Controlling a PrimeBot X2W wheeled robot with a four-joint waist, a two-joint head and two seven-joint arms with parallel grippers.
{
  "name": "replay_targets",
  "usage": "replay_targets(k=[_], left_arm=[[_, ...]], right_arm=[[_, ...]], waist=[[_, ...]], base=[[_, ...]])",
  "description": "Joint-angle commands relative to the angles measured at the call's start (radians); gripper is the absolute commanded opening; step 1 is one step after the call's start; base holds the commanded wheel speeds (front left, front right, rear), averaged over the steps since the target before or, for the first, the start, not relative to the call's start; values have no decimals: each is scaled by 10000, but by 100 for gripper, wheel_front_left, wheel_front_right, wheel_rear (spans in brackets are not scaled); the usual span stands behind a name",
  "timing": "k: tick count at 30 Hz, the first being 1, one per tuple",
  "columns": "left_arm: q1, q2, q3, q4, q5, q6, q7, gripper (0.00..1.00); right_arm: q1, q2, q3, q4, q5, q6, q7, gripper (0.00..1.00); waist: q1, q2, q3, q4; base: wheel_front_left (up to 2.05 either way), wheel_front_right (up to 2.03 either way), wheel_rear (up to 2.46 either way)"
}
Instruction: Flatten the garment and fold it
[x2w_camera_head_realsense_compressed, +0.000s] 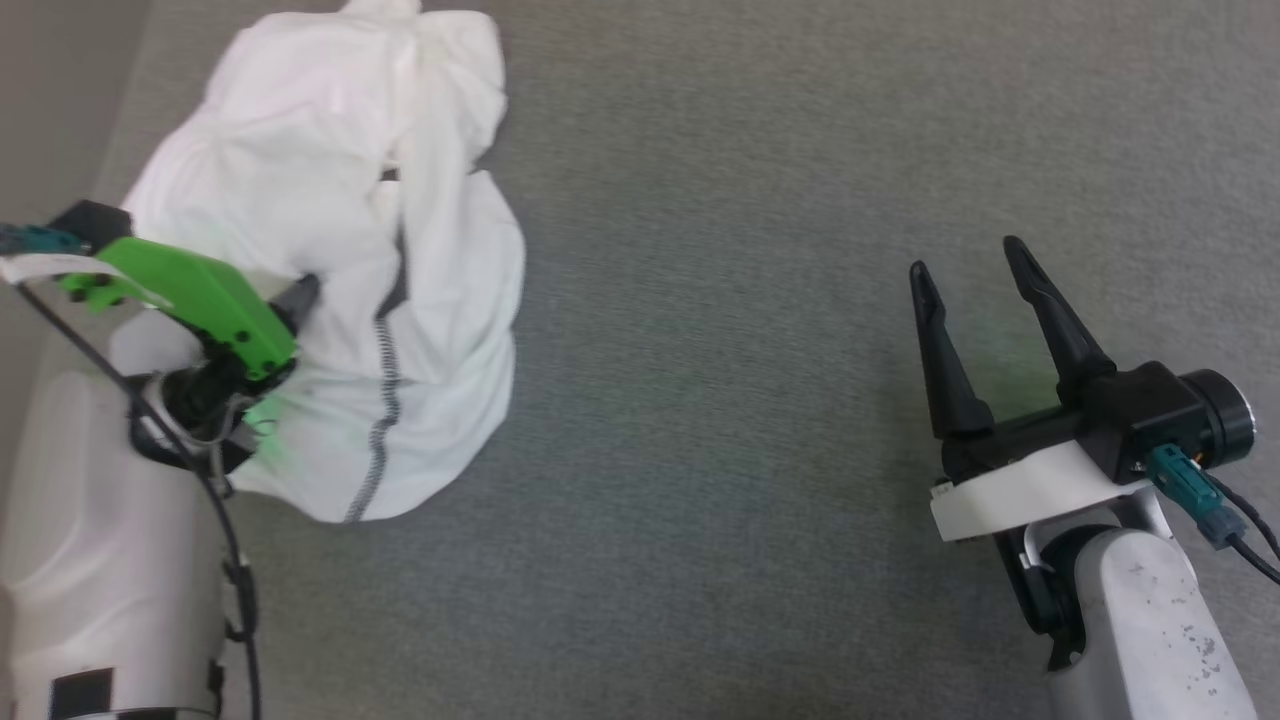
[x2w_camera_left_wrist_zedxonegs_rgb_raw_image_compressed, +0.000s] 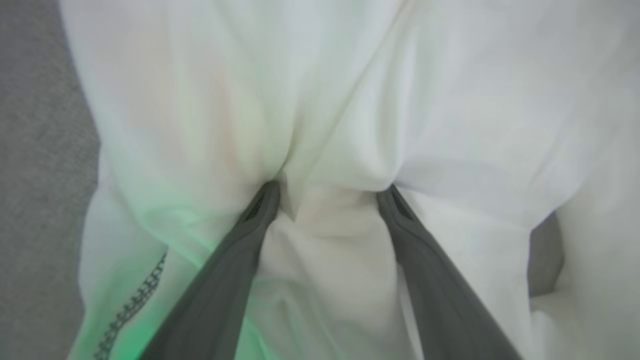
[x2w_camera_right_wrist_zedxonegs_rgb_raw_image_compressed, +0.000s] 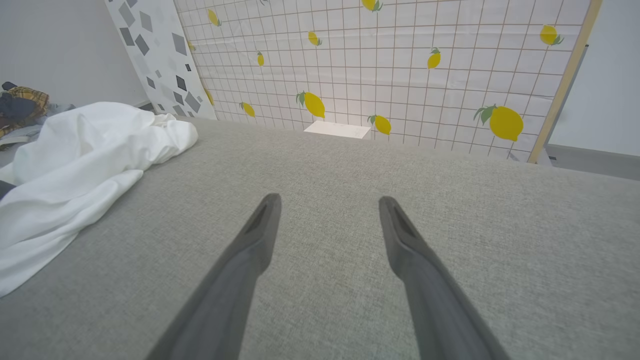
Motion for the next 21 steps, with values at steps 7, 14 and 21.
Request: replay_targets(k=[7, 14, 21], left_arm=[[936, 193, -371, 68, 32, 105, 1144, 0], [799, 1289, 88, -1430, 1442, 260, -2547, 0], [271, 1802, -20, -2936, 2600, 18, -5784, 0]], right_arm=[[-366, -5, 22, 419, 271, 62, -364, 100], [-82, -5, -139, 853, 520, 62, -634, 100], [634, -5, -428, 1184, 782, 62, -758, 100]], waist=[[0, -1, 537, -917], [0, -1, -701, -872], [0, -1, -2315, -891]], base=[[0, 0, 0], [0, 0, 0], [0, 0, 0]])
